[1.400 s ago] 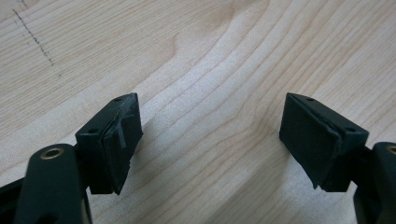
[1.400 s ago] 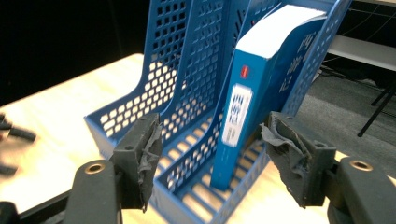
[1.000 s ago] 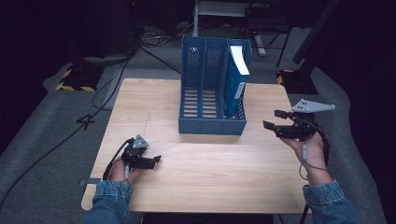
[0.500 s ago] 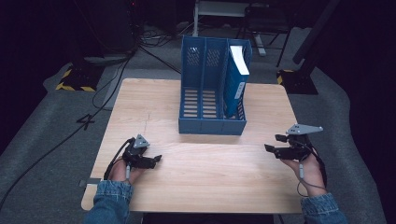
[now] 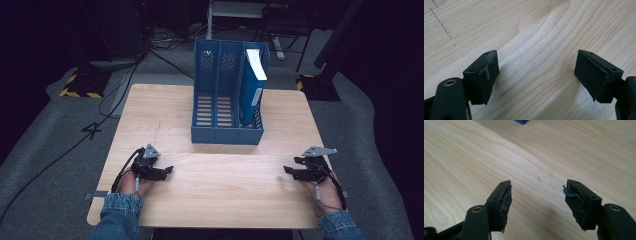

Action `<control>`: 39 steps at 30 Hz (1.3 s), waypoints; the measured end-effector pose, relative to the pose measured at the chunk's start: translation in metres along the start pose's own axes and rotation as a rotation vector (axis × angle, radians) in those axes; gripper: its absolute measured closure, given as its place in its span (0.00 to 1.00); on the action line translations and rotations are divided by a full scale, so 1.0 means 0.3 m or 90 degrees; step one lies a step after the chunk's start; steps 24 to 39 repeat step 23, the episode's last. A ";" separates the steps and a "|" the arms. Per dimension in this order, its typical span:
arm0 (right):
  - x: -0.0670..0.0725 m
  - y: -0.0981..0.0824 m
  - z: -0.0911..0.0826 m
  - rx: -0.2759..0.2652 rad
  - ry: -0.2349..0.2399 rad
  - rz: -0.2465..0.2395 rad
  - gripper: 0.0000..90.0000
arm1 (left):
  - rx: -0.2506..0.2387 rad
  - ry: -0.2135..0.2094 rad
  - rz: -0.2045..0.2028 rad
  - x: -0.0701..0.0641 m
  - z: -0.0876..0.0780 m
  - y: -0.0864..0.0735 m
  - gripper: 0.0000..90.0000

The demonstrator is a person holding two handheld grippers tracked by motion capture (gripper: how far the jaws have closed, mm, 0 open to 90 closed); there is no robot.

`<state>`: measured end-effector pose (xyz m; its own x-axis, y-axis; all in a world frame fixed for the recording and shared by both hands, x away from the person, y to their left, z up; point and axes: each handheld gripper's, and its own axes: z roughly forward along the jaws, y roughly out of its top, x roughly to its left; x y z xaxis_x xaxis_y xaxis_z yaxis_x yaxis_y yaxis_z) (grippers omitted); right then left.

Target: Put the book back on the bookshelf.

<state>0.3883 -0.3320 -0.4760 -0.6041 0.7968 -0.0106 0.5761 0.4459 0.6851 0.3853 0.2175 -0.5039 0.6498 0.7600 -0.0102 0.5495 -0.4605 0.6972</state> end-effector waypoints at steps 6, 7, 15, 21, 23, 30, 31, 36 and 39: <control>0.000 -0.031 0.047 0.006 -0.026 0.007 0.38 | 0.001 0.000 -0.001 -0.001 0.000 0.001 0.22; -0.001 -0.038 0.055 -0.007 -0.023 0.031 0.35 | 0.001 0.000 -0.001 -0.001 0.001 0.001 0.22; 0.003 -0.059 0.076 -0.047 -0.032 0.032 0.16 | 0.002 0.000 -0.009 -0.003 0.002 0.001 0.22; -0.005 -0.058 0.084 -0.023 -0.064 0.063 0.01 | 0.010 0.014 -0.024 -0.003 0.003 0.002 0.16; -0.005 -0.059 0.083 -0.023 -0.064 0.065 0.01 | 0.010 0.019 -0.024 -0.004 0.002 0.001 0.16; -0.005 -0.059 0.083 -0.023 -0.064 0.065 0.01 | 0.010 0.019 -0.024 -0.004 0.002 0.001 0.16; -0.005 -0.059 0.083 -0.023 -0.064 0.065 0.01 | 0.010 0.019 -0.024 -0.004 0.002 0.001 0.16; -0.005 -0.059 0.083 -0.023 -0.064 0.065 0.01 | 0.010 0.019 -0.024 -0.004 0.002 0.001 0.16; -0.005 -0.059 0.083 -0.023 -0.064 0.065 0.01 | 0.010 0.019 -0.024 -0.004 0.002 0.001 0.16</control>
